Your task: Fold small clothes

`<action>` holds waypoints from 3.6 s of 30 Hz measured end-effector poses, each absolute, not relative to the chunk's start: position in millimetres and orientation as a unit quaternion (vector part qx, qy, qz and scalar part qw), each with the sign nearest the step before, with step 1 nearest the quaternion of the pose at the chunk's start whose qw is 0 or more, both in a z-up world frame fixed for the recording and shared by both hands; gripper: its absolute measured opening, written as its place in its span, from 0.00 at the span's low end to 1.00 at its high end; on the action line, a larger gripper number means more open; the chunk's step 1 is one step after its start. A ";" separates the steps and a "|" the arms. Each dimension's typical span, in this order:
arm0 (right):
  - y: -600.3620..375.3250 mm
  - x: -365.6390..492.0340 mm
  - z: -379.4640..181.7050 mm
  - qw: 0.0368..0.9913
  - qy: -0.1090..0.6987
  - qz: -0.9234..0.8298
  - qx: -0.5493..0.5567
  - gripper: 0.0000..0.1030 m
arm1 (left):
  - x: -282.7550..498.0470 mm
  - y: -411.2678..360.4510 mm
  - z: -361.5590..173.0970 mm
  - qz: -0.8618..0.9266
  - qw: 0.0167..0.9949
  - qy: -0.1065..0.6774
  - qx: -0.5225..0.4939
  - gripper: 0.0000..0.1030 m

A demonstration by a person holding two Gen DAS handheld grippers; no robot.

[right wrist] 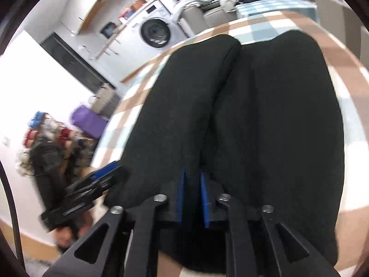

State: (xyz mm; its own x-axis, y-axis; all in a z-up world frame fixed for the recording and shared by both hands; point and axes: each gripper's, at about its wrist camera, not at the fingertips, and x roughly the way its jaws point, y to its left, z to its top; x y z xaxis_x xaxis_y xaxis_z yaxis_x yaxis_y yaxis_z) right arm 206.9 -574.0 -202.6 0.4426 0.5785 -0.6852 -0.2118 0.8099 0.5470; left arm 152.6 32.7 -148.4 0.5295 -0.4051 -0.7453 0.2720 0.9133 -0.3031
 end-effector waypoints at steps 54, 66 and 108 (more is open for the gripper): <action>-597.4 261.8 -137.3 0.893 0.400 0.139 0.152 0.12 | 151.9 26.5 -127.4 -0.219 0.875 0.423 -0.086 0.59; -628.1 279.2 -182.4 0.858 0.480 0.108 0.149 0.49 | 150.9 18.1 -137.7 -0.215 0.869 0.439 -0.078 0.59; -695.7 165.2 -188.7 0.857 0.460 0.069 0.221 0.31 | 157.0 -3.2 -141.5 -0.240 0.862 0.442 -0.062 0.59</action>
State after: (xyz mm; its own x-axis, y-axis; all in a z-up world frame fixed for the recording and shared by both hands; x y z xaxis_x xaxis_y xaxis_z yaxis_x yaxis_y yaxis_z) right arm 165.2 -695.7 -188.7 0.5673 0.3222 -0.7579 0.0843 0.8928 0.4426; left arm 157.0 -3.2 -141.5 0.4935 -0.4696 -0.7321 0.3595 0.8766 -0.3200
